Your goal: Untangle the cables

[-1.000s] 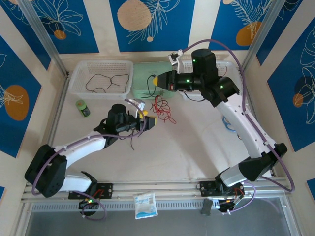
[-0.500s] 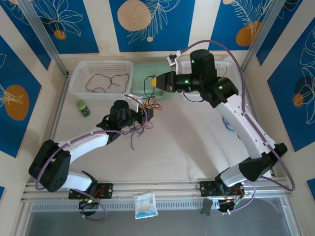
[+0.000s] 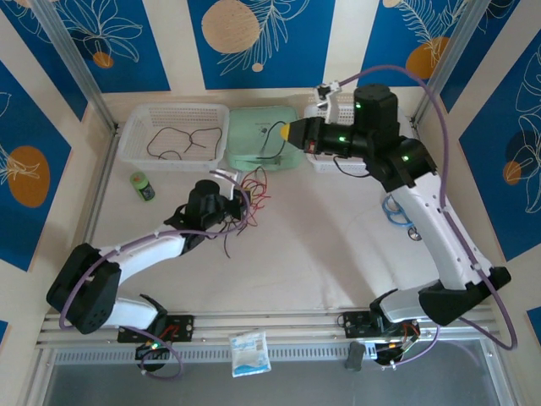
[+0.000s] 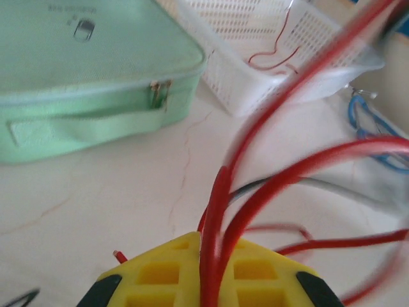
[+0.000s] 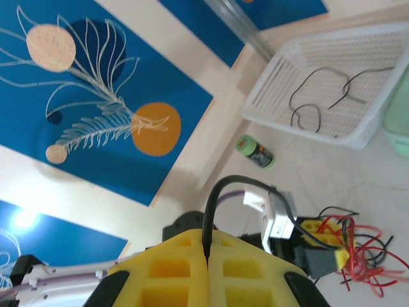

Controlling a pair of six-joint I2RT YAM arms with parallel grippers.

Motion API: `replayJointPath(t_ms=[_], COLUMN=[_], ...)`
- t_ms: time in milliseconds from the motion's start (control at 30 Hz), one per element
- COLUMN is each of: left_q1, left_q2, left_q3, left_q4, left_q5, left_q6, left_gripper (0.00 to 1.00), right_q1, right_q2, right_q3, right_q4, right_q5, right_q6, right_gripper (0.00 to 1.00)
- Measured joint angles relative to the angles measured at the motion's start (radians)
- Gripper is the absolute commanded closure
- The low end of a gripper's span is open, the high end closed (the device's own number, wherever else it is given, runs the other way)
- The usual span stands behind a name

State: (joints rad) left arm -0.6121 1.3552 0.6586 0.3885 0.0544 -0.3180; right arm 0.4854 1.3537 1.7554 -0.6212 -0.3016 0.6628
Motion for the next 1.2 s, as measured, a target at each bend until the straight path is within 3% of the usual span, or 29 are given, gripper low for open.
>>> replayJointPath(t_ms=[300, 500, 700, 833, 1000, 1200], left_q1=[0.000, 0.000, 0.001, 0.002, 0.002, 0.002], left_q2=[-0.055, -0.081, -0.048, -0.009, -0.005, -0.093], left_q3=[-0.153, -0.181, -0.196, -0.196, -0.191, -0.149], left_q4=[-0.002, -0.082, -0.132, -0.141, -0.145, -0.210], left_q5=[-0.071, -0.201, -0.260, -0.257, -0.216, -0.108], left_q6=[-0.052, -0.131, -0.208, -0.241, -0.229, -0.187], left_gripper=[0.82, 0.59, 0.45, 0.19, 0.01, 0.00], right_q1=[-0.059, -0.068, -0.080, -0.087, -0.095, -0.091], right_q2=[-0.082, -0.086, -0.074, -0.043, 0.059, 0.290], right_q3=[-0.002, -0.012, 0.045, 0.129, 0.259, 0.487], right_q4=[-0.014, 0.003, -0.008, -0.008, -0.013, 0.002], right_q5=[0.040, 0.042, 0.043, 0.032, -0.018, -0.126], right_q6=[0.010, 0.023, 0.021, 0.018, 0.014, -0.008], right_gripper=[1.00, 1.00, 1.00, 1.00, 1.00, 1.00])
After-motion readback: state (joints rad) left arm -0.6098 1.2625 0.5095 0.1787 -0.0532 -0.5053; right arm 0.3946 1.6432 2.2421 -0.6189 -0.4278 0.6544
